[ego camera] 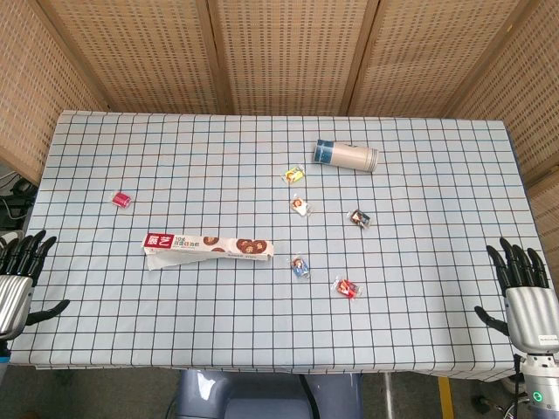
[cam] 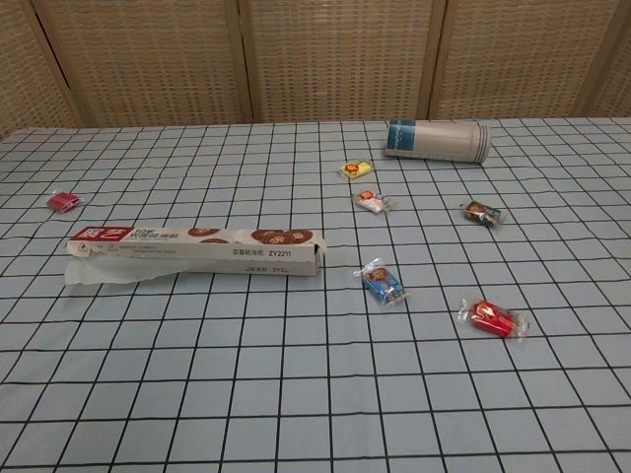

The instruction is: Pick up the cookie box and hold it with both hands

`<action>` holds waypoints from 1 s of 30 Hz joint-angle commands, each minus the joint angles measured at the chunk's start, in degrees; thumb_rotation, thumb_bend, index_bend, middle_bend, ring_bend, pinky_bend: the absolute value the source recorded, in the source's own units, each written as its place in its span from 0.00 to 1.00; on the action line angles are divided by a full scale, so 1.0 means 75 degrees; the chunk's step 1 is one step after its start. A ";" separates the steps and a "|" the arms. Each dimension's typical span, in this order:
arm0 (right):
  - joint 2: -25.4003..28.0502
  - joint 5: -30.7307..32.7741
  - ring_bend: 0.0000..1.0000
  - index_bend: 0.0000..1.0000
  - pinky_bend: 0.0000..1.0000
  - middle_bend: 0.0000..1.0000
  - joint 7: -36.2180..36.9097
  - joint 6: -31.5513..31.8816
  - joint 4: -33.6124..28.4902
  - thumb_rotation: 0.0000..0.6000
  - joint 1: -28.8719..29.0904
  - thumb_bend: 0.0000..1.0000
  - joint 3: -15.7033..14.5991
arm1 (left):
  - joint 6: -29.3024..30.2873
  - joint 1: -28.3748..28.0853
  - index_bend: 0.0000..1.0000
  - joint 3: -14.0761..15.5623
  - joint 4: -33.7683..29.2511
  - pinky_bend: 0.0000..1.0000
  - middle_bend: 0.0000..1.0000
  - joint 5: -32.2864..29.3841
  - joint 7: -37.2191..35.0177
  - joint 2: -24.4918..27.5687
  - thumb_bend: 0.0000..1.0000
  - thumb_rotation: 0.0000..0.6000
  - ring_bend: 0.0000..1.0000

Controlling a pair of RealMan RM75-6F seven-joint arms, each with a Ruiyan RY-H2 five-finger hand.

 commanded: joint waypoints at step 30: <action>-0.0156 0.0993 0.00 0.00 0.00 0.00 0.0026 -0.0663 0.0458 1.00 0.0174 0.00 0.0327 | -0.5784 -0.4100 0.07 -0.0975 0.3051 0.07 0.00 -0.1851 -0.0001 -0.2870 0.00 1.00 0.02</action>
